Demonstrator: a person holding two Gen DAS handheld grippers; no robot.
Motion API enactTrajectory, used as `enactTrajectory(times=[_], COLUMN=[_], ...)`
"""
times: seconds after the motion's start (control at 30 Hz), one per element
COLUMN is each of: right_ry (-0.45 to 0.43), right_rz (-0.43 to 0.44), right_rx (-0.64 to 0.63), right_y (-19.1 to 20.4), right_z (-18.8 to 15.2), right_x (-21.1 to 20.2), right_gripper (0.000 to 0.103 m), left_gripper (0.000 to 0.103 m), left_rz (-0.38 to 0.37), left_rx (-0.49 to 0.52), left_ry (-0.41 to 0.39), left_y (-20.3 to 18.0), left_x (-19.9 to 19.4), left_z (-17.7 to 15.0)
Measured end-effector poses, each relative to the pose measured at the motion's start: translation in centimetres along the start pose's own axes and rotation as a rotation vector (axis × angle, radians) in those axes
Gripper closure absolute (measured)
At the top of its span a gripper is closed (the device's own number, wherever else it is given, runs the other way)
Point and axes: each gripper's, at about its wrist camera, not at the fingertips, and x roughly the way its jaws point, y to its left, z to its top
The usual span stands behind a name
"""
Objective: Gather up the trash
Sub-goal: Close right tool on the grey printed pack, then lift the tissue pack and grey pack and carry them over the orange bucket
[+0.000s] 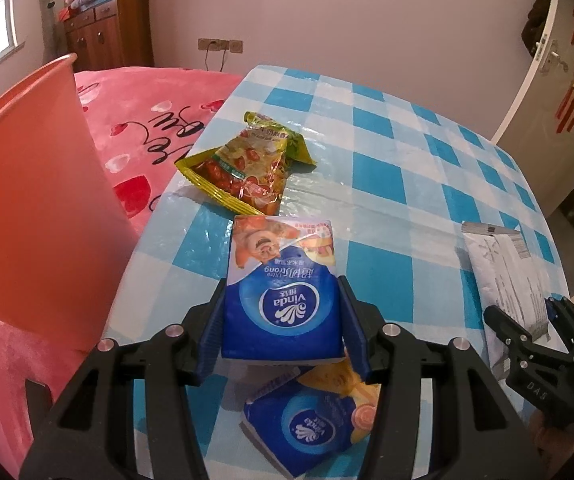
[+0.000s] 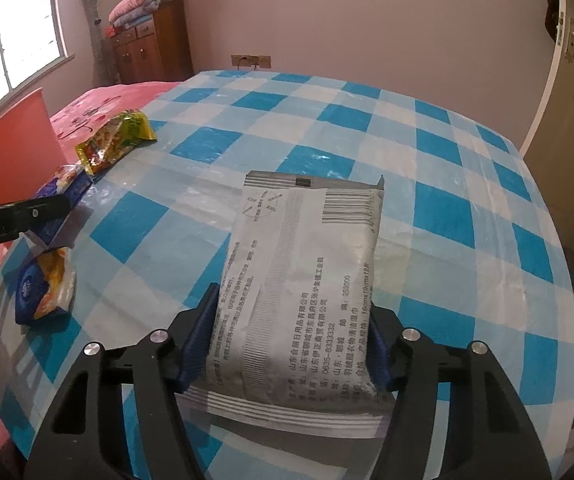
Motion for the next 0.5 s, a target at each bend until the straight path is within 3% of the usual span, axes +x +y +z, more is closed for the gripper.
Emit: enactTrajectory(times=[0.5], right_ry=[-0.07], right_rz=[0.051], right_rx=[-0.01], right_y=[1.8], right_z=[1.7], right_x=[-3.4], right_gripper=[0.041], left_gripper=[0.05], left_rz=[-0.051], left_rx=[0.019], left_ry=[-0.083], left_y=[0.7], left_x=[-3.9], left_z=[0.1])
